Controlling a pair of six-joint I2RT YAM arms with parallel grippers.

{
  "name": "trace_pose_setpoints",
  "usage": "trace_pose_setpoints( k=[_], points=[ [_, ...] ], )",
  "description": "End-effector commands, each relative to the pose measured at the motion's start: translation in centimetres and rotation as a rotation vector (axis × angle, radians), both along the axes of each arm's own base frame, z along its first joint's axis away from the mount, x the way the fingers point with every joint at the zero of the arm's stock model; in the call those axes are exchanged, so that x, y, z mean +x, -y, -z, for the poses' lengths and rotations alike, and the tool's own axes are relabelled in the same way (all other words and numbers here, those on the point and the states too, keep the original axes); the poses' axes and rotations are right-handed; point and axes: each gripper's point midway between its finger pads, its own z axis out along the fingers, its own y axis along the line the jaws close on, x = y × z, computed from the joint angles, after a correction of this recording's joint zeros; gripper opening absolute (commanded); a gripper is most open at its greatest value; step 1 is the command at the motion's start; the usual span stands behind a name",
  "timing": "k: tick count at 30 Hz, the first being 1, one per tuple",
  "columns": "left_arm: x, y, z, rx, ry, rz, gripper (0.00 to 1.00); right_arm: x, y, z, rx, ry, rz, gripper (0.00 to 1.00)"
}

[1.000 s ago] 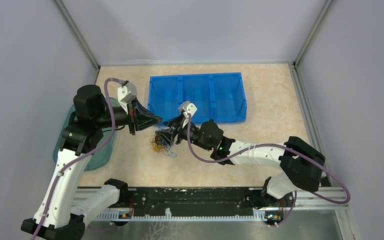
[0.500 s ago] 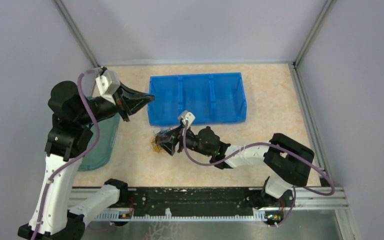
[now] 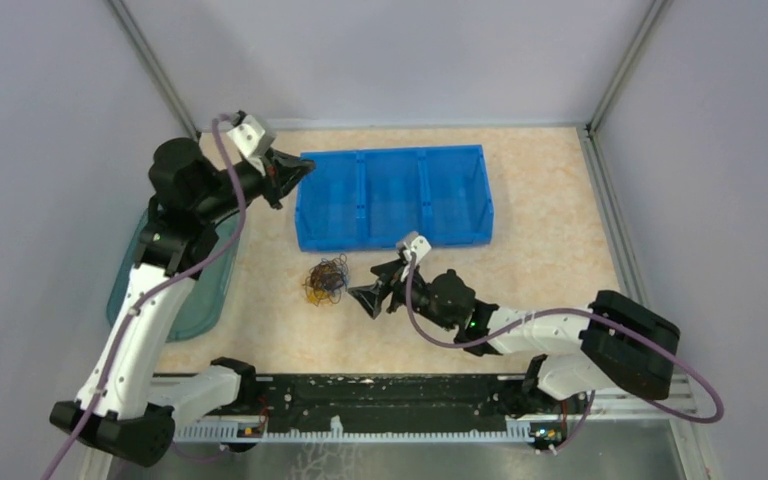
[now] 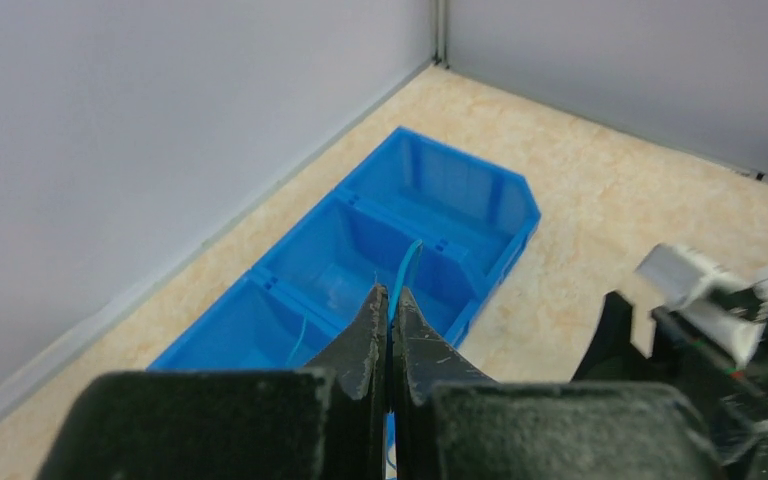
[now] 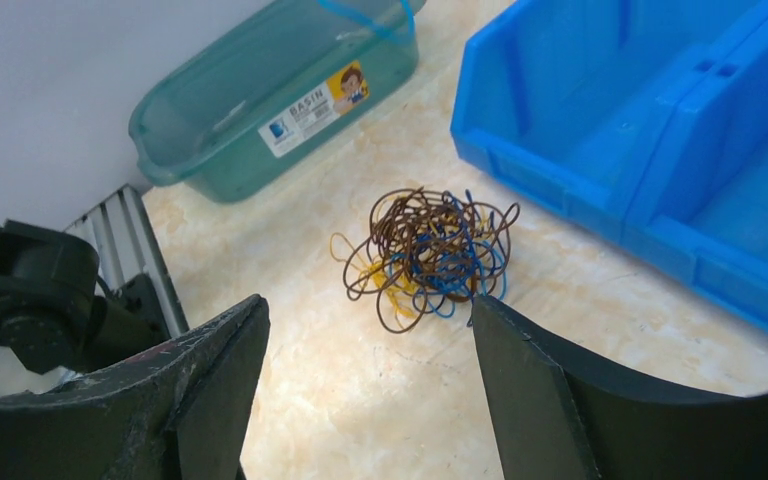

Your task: Untangle the cables

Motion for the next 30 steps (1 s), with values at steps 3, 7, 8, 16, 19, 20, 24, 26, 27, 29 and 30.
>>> trace_pose_setpoints(
  k=[3,7,8,16,19,20,24,26,27,29,30],
  points=[
    [5.0,0.5,4.5,0.077,-0.025,-0.053,0.0,1.1,2.5,-3.6,0.086,0.05,0.114,0.75],
    [7.5,0.9,7.0,0.131,-0.043,-0.065,0.0,1.1,4.0,-4.0,0.099,0.047,0.154,0.75],
    [8.2,0.9,7.6,0.144,-0.047,-0.076,0.0,1.1,4.4,-4.0,0.103,0.047,0.164,0.75],
    [14.5,0.0,13.9,0.282,-0.085,-0.205,0.11,1.0,6.0,-4.8,0.123,0.051,0.203,0.75],
    [15.9,0.0,16.1,0.338,-0.111,-0.213,0.22,1.0,6.3,-4.9,0.126,0.054,0.21,0.75],
    [16.3,0.0,16.5,0.344,-0.118,-0.22,0.22,1.0,6.3,-4.9,0.125,0.055,0.21,0.75],
    [17.3,-0.2,17.7,0.372,-0.119,-0.242,0.22,1.0,6.4,-5.1,0.125,0.059,0.213,0.75],
    [17.3,-0.1,18.4,0.401,-0.127,-0.234,0.28,1.0,6.4,-5.1,0.125,0.059,0.211,0.75],
    [17.3,-0.2,18.6,0.407,-0.131,-0.237,0.33,1.0,6.3,-5.2,0.126,0.06,0.208,0.75],
    [17.2,-0.4,18.2,0.414,-0.139,-0.243,0.45,1.0,6.0,-5.1,0.114,0.06,0.199,0.75],
    [17.1,-0.5,17.8,0.412,-0.151,-0.249,0.51,0.9,5.8,-5.0,0.106,0.061,0.191,0.75]
  ],
)
